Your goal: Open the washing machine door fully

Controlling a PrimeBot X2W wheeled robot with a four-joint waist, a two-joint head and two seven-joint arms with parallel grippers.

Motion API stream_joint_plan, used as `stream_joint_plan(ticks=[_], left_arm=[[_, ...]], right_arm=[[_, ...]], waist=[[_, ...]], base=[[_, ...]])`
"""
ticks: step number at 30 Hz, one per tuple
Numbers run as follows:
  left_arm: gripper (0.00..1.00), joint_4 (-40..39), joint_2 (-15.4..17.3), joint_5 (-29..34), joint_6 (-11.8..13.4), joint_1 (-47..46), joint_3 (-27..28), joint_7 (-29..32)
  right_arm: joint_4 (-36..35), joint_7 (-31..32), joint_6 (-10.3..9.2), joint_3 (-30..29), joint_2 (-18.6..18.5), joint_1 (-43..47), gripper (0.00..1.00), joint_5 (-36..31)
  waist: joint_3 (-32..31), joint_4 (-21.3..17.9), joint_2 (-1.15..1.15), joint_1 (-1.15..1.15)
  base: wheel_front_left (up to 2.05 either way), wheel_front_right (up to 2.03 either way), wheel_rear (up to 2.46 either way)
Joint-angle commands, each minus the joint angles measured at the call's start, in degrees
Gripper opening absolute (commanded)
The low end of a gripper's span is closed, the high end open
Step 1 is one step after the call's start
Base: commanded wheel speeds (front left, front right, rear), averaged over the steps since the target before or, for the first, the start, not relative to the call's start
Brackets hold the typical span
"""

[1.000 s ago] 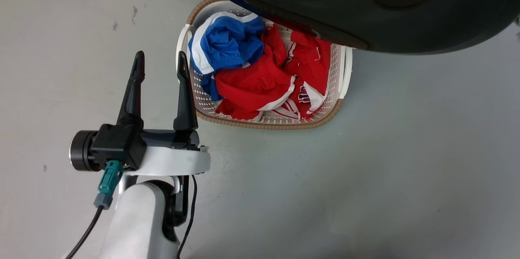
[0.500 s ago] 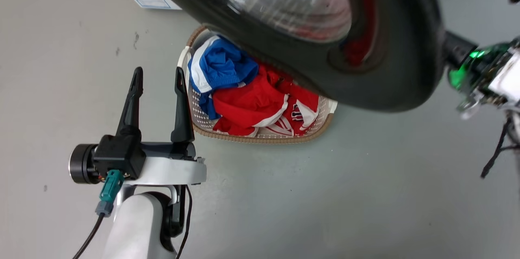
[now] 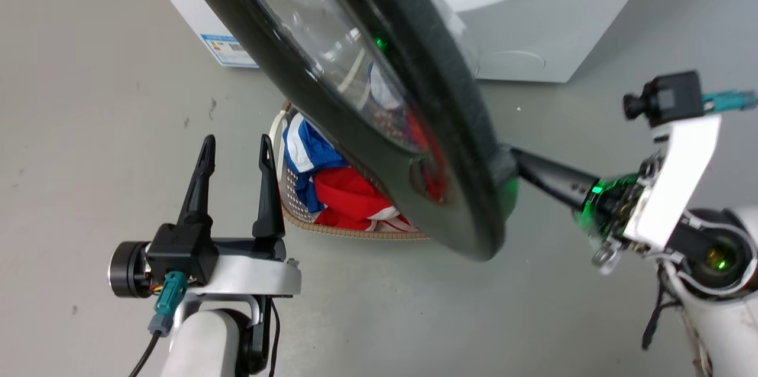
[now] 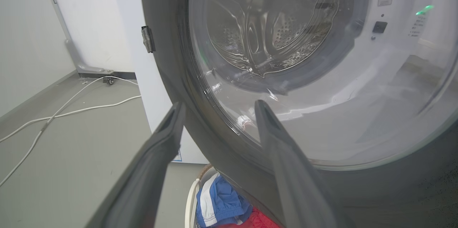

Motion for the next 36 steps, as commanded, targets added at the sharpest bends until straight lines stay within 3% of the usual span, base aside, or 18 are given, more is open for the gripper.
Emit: stream_joint_plan(ticks=[1,27,31,36], left_arm=[[1.00,0.2,0.0,0.3,0.1,0.7,0.0,-0.1],[1.00,1.6,0.0,-0.2,0.5,6.8,-0.7,-0.1],[1.00,2.0,0.0,0.1,0.2,8.2,-0.5,-0.1],[1.00,2.5,0.0,0.2,-0.2,9.7,-0.6,-0.1]], right_arm=[[-0.5,0.5,0.14,0.8,0.7,1.6,0.00,0.1],[1.6,1.8,0.08,7.1,7.7,12.6,0.00,-0.7],[0.1,0.0,0.08,5.7,7.6,14.4,0.00,-1.7],[-5.1,-6.9,0.08,0.3,8.1,18.3,0.00,-2.6]], waist=[[-1.2,0.1,0.00,0.00],[-11.5,2.0,0.00,0.00],[-13.4,1.7,0.00,0.00],[-16.1,2.1,0.00,0.00]], base=[[0.00,0.00,0.00],[0.00,0.00,0.00],[0.00,0.00,0.00],[0.00,0.00,0.00]])
